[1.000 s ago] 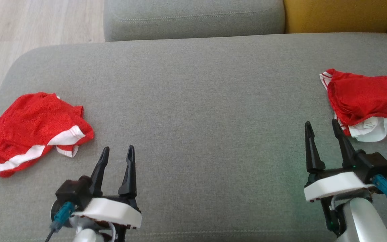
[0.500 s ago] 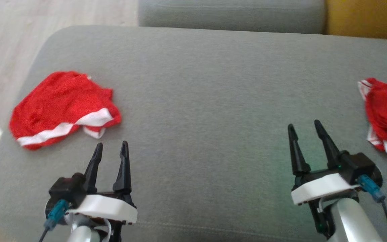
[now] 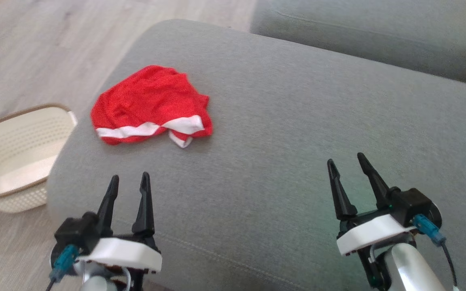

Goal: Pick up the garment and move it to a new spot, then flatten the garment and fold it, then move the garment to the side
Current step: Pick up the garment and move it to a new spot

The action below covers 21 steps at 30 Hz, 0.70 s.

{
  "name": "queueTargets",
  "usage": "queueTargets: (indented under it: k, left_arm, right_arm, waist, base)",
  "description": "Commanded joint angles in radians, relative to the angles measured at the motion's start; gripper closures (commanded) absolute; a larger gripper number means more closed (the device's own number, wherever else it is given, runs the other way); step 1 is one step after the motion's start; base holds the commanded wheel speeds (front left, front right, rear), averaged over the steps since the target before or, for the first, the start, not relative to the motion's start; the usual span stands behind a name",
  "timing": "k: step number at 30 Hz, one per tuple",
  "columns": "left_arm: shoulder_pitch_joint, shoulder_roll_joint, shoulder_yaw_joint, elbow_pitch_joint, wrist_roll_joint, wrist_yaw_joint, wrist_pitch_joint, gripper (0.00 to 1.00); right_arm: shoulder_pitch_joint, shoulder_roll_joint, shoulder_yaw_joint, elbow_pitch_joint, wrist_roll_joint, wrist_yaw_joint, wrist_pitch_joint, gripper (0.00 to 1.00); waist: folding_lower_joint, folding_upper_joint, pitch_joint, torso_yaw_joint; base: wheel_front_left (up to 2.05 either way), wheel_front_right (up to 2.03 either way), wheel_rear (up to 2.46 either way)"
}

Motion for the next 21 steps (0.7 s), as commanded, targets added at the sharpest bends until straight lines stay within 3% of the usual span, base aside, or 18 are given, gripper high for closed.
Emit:
queueTargets:
  k: [1, 9, 21]
  left_arm:
    - [-0.010, 0.005, 0.037, -0.039, 0.006, -0.003, -0.005, 0.00]
    - [0.004, 0.005, 0.045, -0.044, 0.015, -0.007, -0.005, 0.00]
    - [-0.015, 0.005, 0.072, -0.057, 0.006, -0.004, -0.005, 0.00]
  right_arm:
    - [-0.020, 0.000, 0.029, -0.026, 0.008, -0.001, -0.012, 0.00]
    - [-0.016, 0.002, 0.046, -0.020, 0.018, -0.001, -0.012, 0.00]
    - [-0.025, 0.003, 0.053, -0.021, 0.022, -0.001, -0.012, 0.00]
  waist:
    - [0.0000, 0.0000, -0.019, 0.048]
    - [0.0000, 0.0000, -0.029, 0.073]
    - [0.0000, 0.0000, 0.000, 0.025]
  base:
    - [0.00, 0.00, 0.00]
    - [0.00, 0.00, 0.00]
    - [0.00, 0.00, 0.00]
